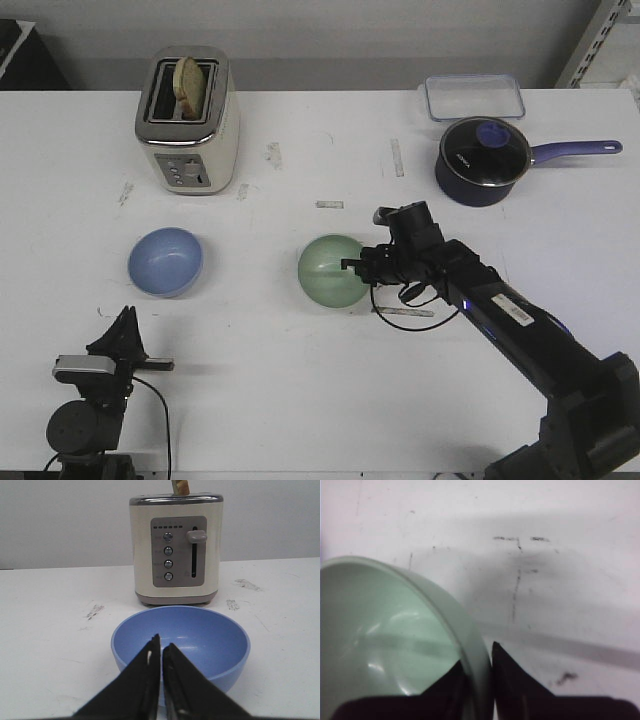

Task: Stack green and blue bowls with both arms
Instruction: 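Grip the green bowl rim and slide it toward the table center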

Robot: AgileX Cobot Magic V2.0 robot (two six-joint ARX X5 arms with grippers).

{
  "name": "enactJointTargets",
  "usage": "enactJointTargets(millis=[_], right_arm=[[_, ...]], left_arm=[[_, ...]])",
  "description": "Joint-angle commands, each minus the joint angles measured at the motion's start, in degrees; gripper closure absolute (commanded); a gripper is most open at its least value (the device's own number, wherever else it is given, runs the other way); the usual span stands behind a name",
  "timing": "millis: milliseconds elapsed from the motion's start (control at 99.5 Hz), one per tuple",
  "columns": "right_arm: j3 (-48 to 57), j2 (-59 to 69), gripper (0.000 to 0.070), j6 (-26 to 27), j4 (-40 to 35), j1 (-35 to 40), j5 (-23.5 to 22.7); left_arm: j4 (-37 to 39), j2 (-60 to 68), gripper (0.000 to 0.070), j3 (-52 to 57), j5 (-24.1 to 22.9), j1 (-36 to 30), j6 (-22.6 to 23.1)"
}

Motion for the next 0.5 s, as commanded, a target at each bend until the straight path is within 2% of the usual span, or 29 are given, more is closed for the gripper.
enactJointTargets(millis=[0,321,372,492], right_arm=[[0.87,1.99,0.0695,2.16,1.18,0.42,0.07],[0.87,5.11,0.0688,2.4,3.41,0.72,0.15],[0.87,5.11,0.0665,2.43,3.82,0.81,0.22],[0.87,5.11,0.0549,2.43,4.48,0.79,0.26]], left_arm=[[0.7,-0.11,0.0699,-1.22,-0.15,0.0,0.33],[0.7,-0.11,0.0699,-1.22,-0.15,0.0,0.33],[0.68,-0.11,0.0699,-1.22,-0.15,0.0,0.33],[0.7,-0.11,0.0699,-1.22,-0.15,0.0,0.33]])
